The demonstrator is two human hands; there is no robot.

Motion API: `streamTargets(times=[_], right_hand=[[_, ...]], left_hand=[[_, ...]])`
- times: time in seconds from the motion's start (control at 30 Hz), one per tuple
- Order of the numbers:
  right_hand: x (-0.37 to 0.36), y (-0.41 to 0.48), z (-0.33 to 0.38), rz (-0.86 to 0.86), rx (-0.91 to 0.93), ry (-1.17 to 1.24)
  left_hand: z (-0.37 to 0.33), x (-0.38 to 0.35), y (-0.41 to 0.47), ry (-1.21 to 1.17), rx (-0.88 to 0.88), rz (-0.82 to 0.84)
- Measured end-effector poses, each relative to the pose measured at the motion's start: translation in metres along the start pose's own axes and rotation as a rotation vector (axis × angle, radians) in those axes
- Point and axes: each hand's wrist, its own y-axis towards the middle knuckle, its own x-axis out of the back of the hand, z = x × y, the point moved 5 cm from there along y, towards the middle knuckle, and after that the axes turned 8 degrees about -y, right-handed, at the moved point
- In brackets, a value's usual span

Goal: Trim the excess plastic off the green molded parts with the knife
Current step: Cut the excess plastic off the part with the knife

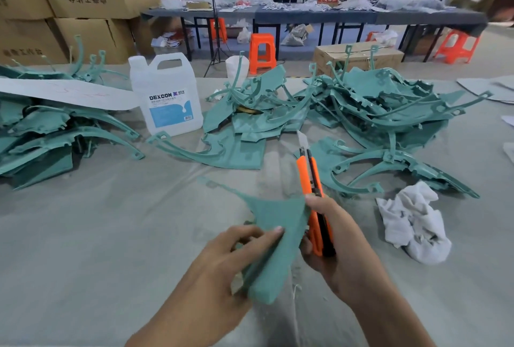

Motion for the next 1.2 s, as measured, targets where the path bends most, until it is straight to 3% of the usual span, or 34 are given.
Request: streamTargets(times=[0.07, 0.13, 0.27, 0.37, 0.57, 0.67, 0.8, 0.93, 1.2], right_hand=[[0.003, 0.002, -0.001, -0.041, 0.064, -0.055], [-0.004, 0.003, -0.006, -0.037, 0.143, -0.158], [-0.022, -0.002, -0.026, 0.034, 0.111, -0.311], [-0.027, -0.007, -0.035, 0.106, 0.064, -0.346], [-0.007, -0.012, -0.027, 0.006, 0.179, -0.448], [0.004, -0.021, -0.022, -0.05, 0.254, -0.558], [0.009, -0.033, -0.029, -0.091, 0.329, -0.821], [0.005, -0.041, -0.034, -0.055, 0.299, -0.965], [0.022, -0.016, -0.026, -0.161, 0.367, -1.145]], left_hand=[[0.006, -0.013, -0.006, -0.06, 0.073, 0.217], [0.009, -0.024, -0.012, -0.175, 0.157, 0.272], [0.012, -0.035, -0.014, -0.43, 0.359, -0.037], [0.025, -0.041, -0.015, -0.534, 0.455, -0.169], [0.04, -0.024, -0.011, -0.587, 0.436, -0.37], [0.036, -0.016, -0.007, -0.417, 0.352, -0.407], [0.043, -0.014, -0.006, -0.321, 0.364, -0.424], [0.046, -0.016, -0.007, -0.214, 0.364, -0.376], [0.048, -0.007, -0.018, -0.197, 0.339, -0.393]])
